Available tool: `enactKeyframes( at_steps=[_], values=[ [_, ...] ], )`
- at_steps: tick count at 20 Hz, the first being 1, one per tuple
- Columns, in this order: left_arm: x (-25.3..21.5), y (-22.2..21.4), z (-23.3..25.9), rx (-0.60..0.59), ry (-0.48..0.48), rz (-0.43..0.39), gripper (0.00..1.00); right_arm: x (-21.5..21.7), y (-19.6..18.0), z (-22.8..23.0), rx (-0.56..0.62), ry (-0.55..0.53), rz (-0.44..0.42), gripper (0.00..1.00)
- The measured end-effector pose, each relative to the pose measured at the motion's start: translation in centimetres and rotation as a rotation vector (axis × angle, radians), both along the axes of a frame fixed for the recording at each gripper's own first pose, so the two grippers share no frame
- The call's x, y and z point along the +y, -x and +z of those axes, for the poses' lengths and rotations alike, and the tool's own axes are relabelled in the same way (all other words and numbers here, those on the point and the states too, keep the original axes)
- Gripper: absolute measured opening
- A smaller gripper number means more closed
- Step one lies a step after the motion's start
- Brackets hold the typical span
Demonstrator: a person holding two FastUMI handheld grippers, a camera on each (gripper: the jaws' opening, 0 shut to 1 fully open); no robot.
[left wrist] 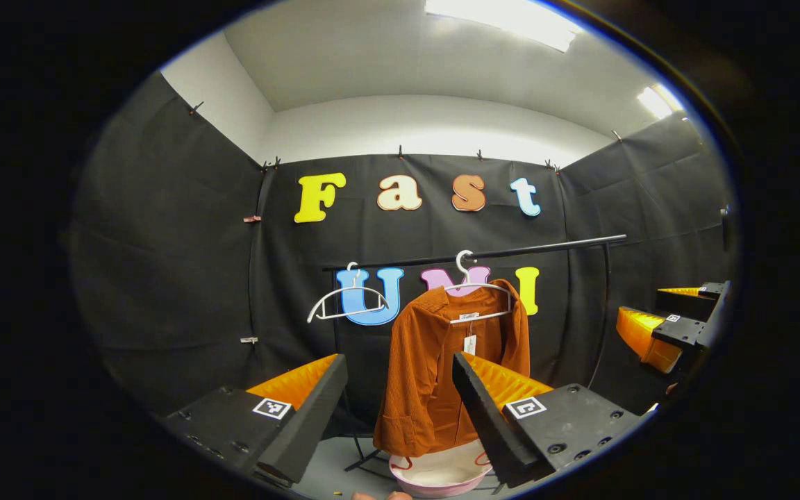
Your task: Grasp the clothes on the hanger with both hands and then place them into the laundry hamper below.
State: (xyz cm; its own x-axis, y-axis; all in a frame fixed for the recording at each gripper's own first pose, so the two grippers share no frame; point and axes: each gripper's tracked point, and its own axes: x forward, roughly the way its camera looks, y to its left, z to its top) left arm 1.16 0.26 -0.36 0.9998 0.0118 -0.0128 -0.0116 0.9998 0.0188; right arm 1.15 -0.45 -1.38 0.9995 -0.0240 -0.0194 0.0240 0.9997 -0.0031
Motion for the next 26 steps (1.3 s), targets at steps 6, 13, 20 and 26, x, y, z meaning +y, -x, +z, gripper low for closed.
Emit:
enactKeyframes(
  at_steps=[6,13,20,26],
  values=[
    [-2.7,-5.9,-0.6,0.011,0.01,-0.035,0.96,-1.6,-5.7,-0.1,-0.029,0.001,-0.003,0.97],
    [-6.9,-17.8,-2.9,0.013,-0.03,-0.015,0.96,-2.3,-14.0,-3.1,-0.014,-0.003,0.048,0.97],
    [-8.3,-29.7,-6.8,0.015,-0.078,0.108,0.9,-2.3,-20.4,-7.8,0.022,-0.021,0.125,0.98],
    [-7.1,-35.5,-10.6,0.067,-0.099,0.214,0.85,-2.4,-24.3,-11.5,0.068,-0.024,0.163,0.98]
  ],
)
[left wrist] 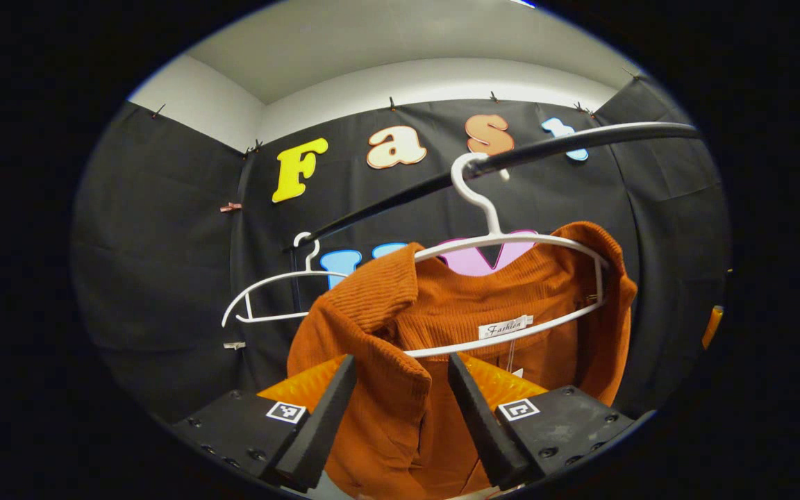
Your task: Grasp the clothes on the hanger with both hands and then place them into the laundry hamper below.
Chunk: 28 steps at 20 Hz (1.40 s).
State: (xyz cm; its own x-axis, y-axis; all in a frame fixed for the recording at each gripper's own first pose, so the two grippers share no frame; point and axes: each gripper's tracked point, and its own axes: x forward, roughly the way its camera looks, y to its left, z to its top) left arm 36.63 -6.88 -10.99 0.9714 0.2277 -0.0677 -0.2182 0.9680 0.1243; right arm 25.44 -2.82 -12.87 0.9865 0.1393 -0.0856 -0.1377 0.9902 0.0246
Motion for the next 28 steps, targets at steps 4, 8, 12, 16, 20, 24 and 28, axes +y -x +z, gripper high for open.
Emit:
enactKeyframes(
  at_steps=[4,8,12,16,20,24,28],
  values=[
    [0.1,-0.9,-1.6,0.026,0.019,-0.015,0.63,1.0,-2.3,-0.5,-0.02,-0.023,-0.029,0.98],
    [1.2,0.0,-2.2,0.075,0.039,-0.026,0.07,4.0,-5.3,-1.7,-0.033,-0.054,0.008,0.98],
    [1.8,0.6,-2.3,0.088,0.017,-0.052,0.05,5.4,-9.0,-4.2,-0.018,-0.067,0.007,0.98],
    [1.8,0.1,-2.4,0.105,0.047,-0.065,0.05,6.3,-12.1,-4.9,-0.041,-0.041,-0.002,0.93],
    [2.1,-0.5,-2.8,0.107,0.061,-0.065,0.05,5.0,-13.7,-5.8,-0.027,-0.074,-0.069,0.5],
    [1.8,-1.0,-2.5,0.09,0.065,-0.101,0.05,6.5,-13.0,-7.1,0.079,-0.203,0.001,0.08],
    [2.4,-1.4,-2.8,0.101,0.1,-0.092,0.06,7.7,-13.1,-7.7,0.154,-0.36,0.093,0.08]
  ],
)
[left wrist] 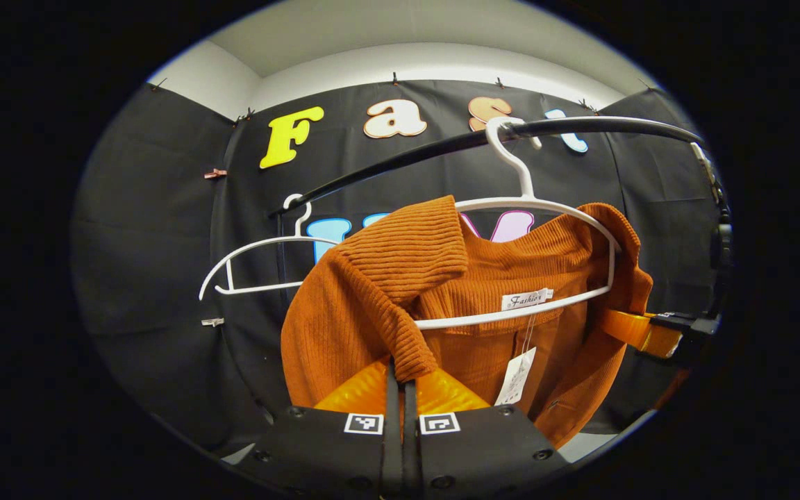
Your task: Grasp the clothes on the hanger with both hands and then place them into the laundry hamper below.
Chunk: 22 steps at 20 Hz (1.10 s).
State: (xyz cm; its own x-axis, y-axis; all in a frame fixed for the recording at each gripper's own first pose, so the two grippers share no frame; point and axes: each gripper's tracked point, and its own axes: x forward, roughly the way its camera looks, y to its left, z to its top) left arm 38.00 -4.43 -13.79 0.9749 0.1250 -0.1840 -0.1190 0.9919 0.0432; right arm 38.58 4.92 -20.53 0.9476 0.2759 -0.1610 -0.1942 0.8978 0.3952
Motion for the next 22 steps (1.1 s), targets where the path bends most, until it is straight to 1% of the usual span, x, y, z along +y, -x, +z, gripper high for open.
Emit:
enactKeyframes(
  at_steps=[1,2,3,5,6,7,8,9,11,13,15,18,19,20,22],
  values=[
    [0.1,-0.1,-0.1,0.004,0.001,0.0,0.06,0.0,-0.2,0.0,0.012,-0.042,0.001,0.08],
    [0.2,-0.1,0.0,0.006,0.0,-0.003,0.06,0.2,-0.8,-1.2,0.051,-0.071,0.003,0.08],
    [0.3,-0.2,0.0,0.008,-0.005,-0.006,0.06,-0.5,-0.4,-0.9,0.079,-0.094,-0.01,0.04],
    [0.6,-0.3,0.0,0.02,-0.027,-0.004,0.05,-0.8,-0.7,-0.7,0.125,-0.195,0.001,0.04],
    [0.7,-0.2,0.0,0.021,-0.033,-0.003,0.05,-0.8,-0.8,-0.3,0.14,-0.253,0.016,0.04],
    [0.8,-0.1,0.2,0.02,-0.036,-0.003,0.05,-0.6,-0.8,0.1,0.155,-0.319,0.052,0.04],
    [0.8,-0.1,0.4,0.014,-0.038,-0.007,0.05,-0.1,-0.8,0.4,0.174,-0.354,0.09,0.04],
    [0.6,-0.1,0.7,0.012,-0.039,-0.016,0.05,0.4,-0.9,0.7,0.185,-0.375,0.134,0.04],
    [0.7,-0.5,1.1,0.014,-0.039,-0.026,0.05,0.7,-1.3,1.4,0.188,-0.354,0.197,0.04],
    [0.9,-0.7,1.8,0.002,-0.029,-0.025,0.06,-0.9,-1.9,2.8,0.154,-0.304,0.207,0.04],
    [0.9,-0.8,2.6,-0.009,-0.016,-0.021,0.06,-3.0,-3.6,4.8,0.093,-0.272,0.173,0.04],
    [1.3,-0.9,3.8,-0.03,-0.025,-0.005,0.05,-7.3,-6.6,6.4,0.032,-0.235,0.053,0.04],
    [1.6,-0.9,4.2,-0.039,-0.037,-0.001,0.06,-8.5,-7.2,6.7,0.013,-0.22,0.007,0.04],
    [2.0,-1.0,4.4,-0.045,-0.043,0.006,0.05,-9.6,-7.6,7.1,-0.005,-0.215,-0.026,0.04],
    [2.4,-1.2,4.7,-0.046,-0.041,0.011,0.06,-11.2,-8.5,6.9,-0.019,-0.194,-0.1,0.04]
  ],
)
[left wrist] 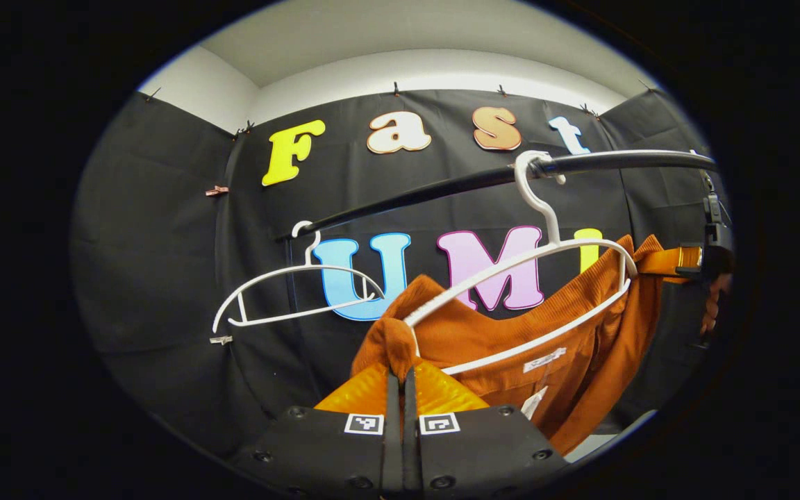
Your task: Grasp the clothes on the hanger with both hands and then place them into the laundry hamper below.
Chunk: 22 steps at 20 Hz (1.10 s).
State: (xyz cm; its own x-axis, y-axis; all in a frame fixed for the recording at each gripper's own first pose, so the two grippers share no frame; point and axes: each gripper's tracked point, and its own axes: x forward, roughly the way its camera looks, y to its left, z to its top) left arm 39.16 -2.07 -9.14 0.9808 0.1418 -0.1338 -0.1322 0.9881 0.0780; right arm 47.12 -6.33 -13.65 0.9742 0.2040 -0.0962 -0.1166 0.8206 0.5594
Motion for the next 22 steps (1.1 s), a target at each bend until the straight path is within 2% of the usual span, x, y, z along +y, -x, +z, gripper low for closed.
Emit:
enactKeyframes(
  at_steps=[1,2,3,4,5,9,13,18,22],
  values=[
    [0.3,0.0,-0.1,0.009,-0.001,0.004,0.03,-0.7,-0.5,-0.8,0.012,0.025,-0.036,0.04],
    [0.5,-0.2,-0.5,0.023,0.0,0.005,0.05,-1.5,-0.9,-2.1,0.035,0.053,-0.065,0.04],
    [0.7,-0.2,-1.1,0.043,0.004,0.001,0.04,-1.7,-1.0,-3.5,0.066,0.062,-0.074,0.04],
    [0.8,-0.1,-1.8,0.062,0.005,-0.004,0.05,-1.3,-0.7,-5.0,0.098,0.053,-0.067,0.08],
    [1.0,0.0,-2.4,0.075,0.002,-0.005,0.05,-0.4,-0.2,-6.4,0.125,0.039,-0.052,0.04],
    [2.6,1.2,-4.7,0.111,0.03,0.023,0.05,3.8,2.9,-9.0,0.164,-0.059,0.032,0.04],
    [4.3,2.6,-7.9,0.164,0.071,0.034,0.05,8.1,6.5,-8.5,0.158,-0.208,0.131,0.04],
    [3.9,4.8,-13.1,0.242,0.117,0.018,0.05,12.8,11.1,-10.1,0.197,-0.179,0.263,0.04],
    [0.3,5.3,-14.6,0.276,0.155,-0.077,0.05,16.6,14.2,-11.0,0.24,-0.173,0.339,0.04]
  ],
)
